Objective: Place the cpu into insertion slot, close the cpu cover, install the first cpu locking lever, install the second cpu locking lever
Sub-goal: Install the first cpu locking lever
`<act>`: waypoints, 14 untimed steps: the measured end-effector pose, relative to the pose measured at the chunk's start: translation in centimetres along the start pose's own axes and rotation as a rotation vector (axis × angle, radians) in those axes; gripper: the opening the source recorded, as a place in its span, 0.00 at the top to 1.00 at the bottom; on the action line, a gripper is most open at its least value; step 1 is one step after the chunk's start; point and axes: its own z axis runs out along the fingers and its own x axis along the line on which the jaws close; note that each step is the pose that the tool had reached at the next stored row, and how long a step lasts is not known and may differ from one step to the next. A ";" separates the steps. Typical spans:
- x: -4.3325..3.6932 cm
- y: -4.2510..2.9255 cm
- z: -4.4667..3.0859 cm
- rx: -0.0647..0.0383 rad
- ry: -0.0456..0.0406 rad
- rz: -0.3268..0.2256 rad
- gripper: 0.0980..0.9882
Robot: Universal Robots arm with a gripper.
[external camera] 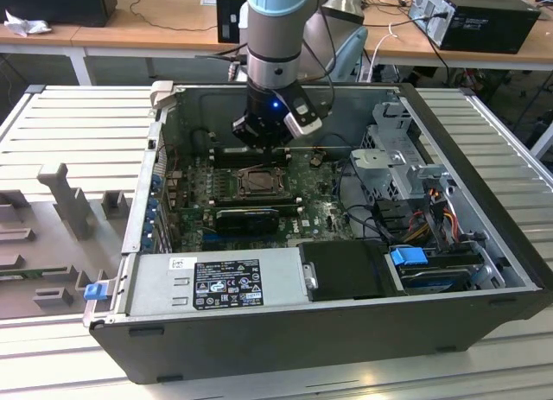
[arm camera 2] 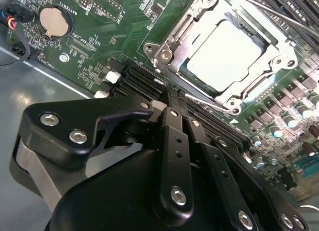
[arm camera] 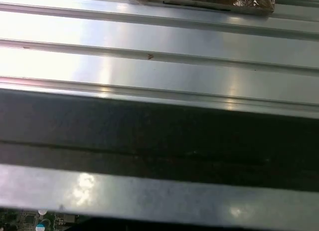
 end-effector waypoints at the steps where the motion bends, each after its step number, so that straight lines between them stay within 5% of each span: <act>1: -0.03 -0.02 0.14 0.000 0.0001 -0.001 0.99; 14: -0.14 -0.09 0.84 0.009 0.0019 -0.010 0.99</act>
